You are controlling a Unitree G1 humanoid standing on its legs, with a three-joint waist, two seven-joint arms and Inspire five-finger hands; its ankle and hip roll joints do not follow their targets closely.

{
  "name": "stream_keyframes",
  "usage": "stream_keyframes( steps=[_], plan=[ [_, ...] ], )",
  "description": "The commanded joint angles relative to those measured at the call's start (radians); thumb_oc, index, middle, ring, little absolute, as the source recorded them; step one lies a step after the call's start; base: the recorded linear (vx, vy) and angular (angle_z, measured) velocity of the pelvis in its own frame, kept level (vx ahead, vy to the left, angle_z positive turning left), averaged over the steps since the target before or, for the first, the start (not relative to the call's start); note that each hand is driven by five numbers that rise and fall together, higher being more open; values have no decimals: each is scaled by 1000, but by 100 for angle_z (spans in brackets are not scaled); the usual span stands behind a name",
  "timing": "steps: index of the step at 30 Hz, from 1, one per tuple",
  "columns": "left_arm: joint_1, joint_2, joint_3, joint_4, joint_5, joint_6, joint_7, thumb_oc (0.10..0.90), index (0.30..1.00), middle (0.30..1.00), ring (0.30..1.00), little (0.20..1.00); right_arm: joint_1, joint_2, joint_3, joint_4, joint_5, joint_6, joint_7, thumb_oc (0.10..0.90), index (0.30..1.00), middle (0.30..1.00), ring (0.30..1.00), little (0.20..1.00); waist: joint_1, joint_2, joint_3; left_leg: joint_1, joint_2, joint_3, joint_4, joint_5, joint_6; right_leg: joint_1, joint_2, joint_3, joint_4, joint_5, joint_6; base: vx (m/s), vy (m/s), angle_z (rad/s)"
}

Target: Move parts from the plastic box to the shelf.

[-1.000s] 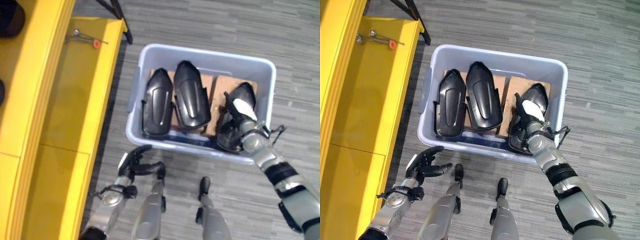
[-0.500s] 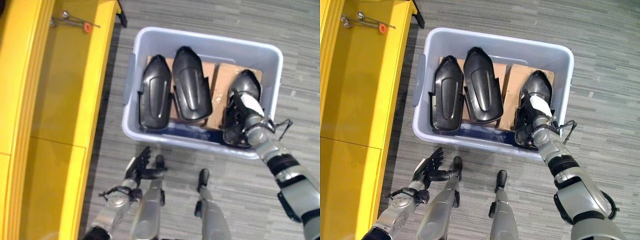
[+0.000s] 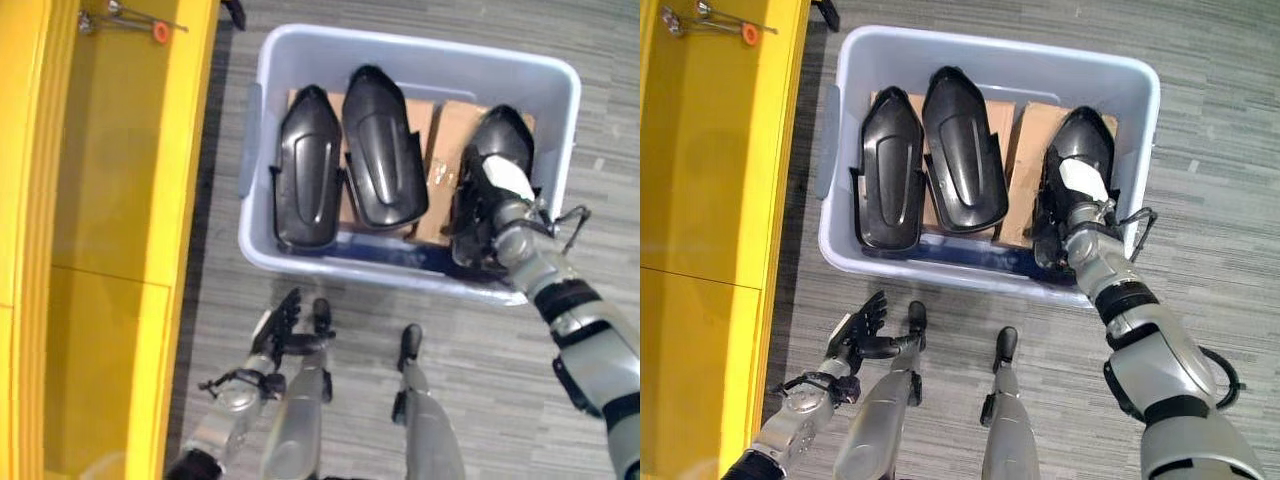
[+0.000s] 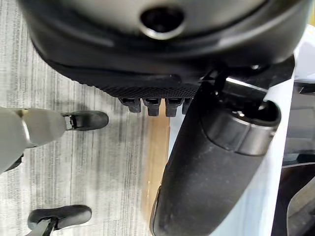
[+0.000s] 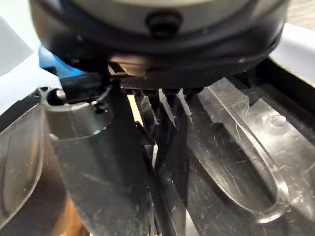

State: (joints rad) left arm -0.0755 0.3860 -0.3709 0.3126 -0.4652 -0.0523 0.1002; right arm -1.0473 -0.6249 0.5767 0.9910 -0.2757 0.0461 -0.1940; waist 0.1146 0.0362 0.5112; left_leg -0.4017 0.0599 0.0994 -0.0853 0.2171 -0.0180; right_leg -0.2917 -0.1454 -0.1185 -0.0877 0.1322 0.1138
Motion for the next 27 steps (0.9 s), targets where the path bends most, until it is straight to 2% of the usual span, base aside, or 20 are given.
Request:
stream_keyframes(
  steps=[1,5,9,15,18,19,20,24,27],
  plan=[
    [-10,-18,-45,-57,-13,-71,-1,900,1000,1000,1000,1000,-133,-160,81,59,-52,2,-31,900,1000,1000,1000,1000,14,39,-48,24,86,-65,-2,-21,-90,-88,-29,6,129,-4,1,7,-10,5],
    [-18,-19,-47,-53,-18,-71,4,900,1000,1000,1000,1000,-179,-169,88,61,-23,0,-41,900,1000,1000,1000,1000,16,42,-50,21,84,-69,-2,-22,-90,-88,-28,0,129,-6,1,9,0,2],
    [-16,-19,-39,-48,-17,-70,10,900,1000,1000,1000,1000,-182,-182,90,-16,-17,2,-45,900,1000,1000,1000,1000,9,37,-50,25,84,-70,-2,-26,-89,-84,-26,2,130,-10,-1,12,3,2],
    [-13,-24,-15,-44,-19,-65,22,900,1000,1000,1000,1000,-126,-208,44,-209,-33,18,-66,900,1000,1000,1000,1000,-11,14,-53,42,85,-68,-2,-37,-87,-65,-24,2,120,-14,-1,11,-2,0],
    [-1,-29,12,-37,-8,-52,29,900,1000,1000,1000,1000,-15,-248,-64,-423,-64,33,-85,900,1000,1000,1000,1000,-30,-5,-57,55,88,-67,-2,-46,-86,-51,-23,2,112,-16,1,44,-13,2],
    [6,-29,24,-34,-6,-48,32,900,1000,1000,1000,1000,73,-253,-151,-522,-56,36,-104,900,1000,1000,1000,1000,-41,-14,-60,61,87,-65,-2,-50,-84,-43,-22,2,107,-17,2,51,-8,6],
    [11,-28,30,-34,-1,-46,32,900,1000,1000,1000,1000,115,-259,-187,-574,-65,35,-104,900,1000,1000,1000,1000,-45,-18,-61,64,88,-65,-2,-52,-84,-39,-22,3,104,-17,3,50,-11,5],
    [29,-36,57,-40,10,-34,37,900,1000,1000,1000,1000,302,-235,-341,-765,-92,35,-117,900,1000,1000,1000,1000,-65,-29,-63,76,90,-63,-2,-60,-81,-29,-21,6,97,-18,5,33,-7,1],
    [44,-33,65,-55,20,-27,31,900,1000,1000,1000,1000,407,-224,-412,-863,-136,36,-109,900,1000,1000,1000,1000,-72,-34,-67,81,89,-62,-2,-63,-80,-19,-22,5,93,-21,5,22,-4,-1]
  ],
)
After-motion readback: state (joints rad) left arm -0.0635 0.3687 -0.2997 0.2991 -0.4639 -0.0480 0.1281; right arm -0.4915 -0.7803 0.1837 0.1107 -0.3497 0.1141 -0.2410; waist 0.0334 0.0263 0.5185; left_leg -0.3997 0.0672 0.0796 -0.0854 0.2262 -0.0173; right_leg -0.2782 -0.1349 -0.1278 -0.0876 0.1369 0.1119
